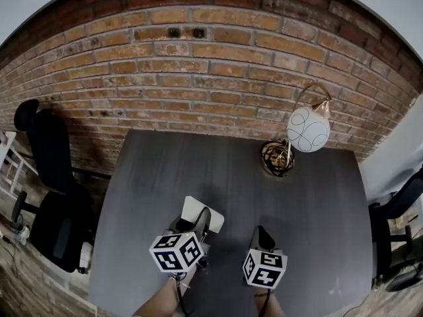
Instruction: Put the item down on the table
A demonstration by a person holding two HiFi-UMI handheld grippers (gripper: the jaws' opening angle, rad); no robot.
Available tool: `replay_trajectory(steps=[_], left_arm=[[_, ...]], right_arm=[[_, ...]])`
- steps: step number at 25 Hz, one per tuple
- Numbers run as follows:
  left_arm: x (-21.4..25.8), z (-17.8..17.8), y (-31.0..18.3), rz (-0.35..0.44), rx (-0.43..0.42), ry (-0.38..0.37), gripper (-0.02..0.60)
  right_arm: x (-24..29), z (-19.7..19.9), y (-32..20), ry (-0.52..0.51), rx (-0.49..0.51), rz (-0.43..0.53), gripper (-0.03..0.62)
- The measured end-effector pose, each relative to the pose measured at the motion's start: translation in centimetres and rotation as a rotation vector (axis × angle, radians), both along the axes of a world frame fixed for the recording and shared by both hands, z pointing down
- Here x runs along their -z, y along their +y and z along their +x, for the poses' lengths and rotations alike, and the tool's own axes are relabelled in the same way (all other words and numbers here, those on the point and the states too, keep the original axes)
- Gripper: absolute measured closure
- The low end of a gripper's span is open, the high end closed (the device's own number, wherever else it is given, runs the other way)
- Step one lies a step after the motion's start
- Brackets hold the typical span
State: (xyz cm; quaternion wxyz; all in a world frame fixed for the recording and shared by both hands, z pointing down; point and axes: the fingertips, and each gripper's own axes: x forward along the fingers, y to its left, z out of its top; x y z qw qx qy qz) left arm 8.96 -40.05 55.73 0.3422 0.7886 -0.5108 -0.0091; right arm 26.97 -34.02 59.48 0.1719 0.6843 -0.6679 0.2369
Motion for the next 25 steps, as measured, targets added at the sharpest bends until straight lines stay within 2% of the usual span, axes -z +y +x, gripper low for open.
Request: replay_trajectory(steps=[7,10,17,22,25], left_arm=[[-2.4,0.4,1.1,-0.106,0.05,0.108,0.417],[-3.5,0.2,1.9,-0.138,0.056,0.107,0.417],[-4.0,-0.3,3.7,-0.151,0.072,0.114,0.417],[-5.1,-1.5,4.1,-0.191,0.095,0.165,0.411],[-5.5,-2.0,4.0,-0.217,0.089,0.147,0.397]], right_arm=[[-1.4,0.4,-0.2,-0.027,-0.013,-0.032,0.562],[-1.8,0.5,-0.2,-0.026,-0.014,-0.042,0.562],[-2.3,0.1,0.2,-0.037,-0.013,-0.064,0.562],[-2.5,-0.6,0.4,-0.039,0.002,-0.069,0.562],[-2.6,-0.8,0.6,-0.04,0.006,-0.072,0.562]])
